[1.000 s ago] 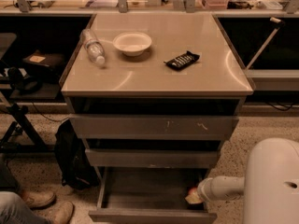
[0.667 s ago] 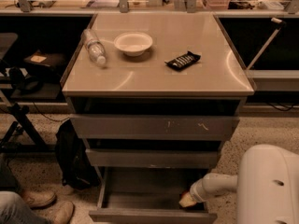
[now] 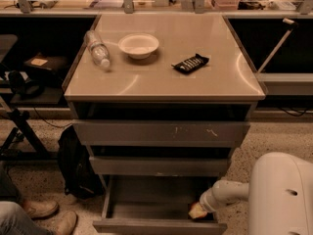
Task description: Place apple into bottom drawer
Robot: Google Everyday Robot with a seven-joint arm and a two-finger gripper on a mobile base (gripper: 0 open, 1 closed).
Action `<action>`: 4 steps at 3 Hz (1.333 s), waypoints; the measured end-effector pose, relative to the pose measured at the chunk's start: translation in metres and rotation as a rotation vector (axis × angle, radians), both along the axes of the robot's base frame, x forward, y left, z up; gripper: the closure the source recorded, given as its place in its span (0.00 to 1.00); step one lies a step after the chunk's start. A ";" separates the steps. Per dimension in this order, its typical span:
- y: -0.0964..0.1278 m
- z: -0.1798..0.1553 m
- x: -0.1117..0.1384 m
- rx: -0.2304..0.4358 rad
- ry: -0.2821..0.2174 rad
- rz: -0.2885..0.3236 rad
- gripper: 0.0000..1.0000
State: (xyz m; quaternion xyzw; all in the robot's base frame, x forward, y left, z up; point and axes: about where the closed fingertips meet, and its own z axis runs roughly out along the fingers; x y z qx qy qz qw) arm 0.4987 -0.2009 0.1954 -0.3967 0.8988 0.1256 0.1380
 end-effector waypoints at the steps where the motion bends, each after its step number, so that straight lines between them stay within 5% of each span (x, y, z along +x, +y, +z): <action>1: 0.027 -0.022 0.018 0.029 0.007 0.047 1.00; 2: 0.027 -0.022 0.019 0.029 0.005 0.048 1.00; 4: 0.027 -0.022 0.019 0.029 0.005 0.048 0.58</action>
Offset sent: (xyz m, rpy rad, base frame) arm 0.0325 0.0450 -0.0312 0.0543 -0.0039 0.0848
